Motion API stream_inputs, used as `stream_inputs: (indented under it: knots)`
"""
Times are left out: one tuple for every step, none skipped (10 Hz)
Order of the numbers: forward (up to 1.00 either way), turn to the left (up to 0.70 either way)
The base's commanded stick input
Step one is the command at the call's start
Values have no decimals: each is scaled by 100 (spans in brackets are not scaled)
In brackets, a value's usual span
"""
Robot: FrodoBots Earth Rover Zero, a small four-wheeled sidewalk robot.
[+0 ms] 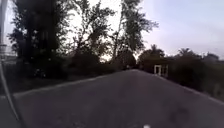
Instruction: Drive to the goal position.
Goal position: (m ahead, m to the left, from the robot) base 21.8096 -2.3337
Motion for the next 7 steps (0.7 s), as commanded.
stream_inputs:
  knots:
    - [70,-35]
    - [70,-35]
    - [70,-35]
    - [70,0]
    - [70,0]
    - [70,0]
    - [70,0]
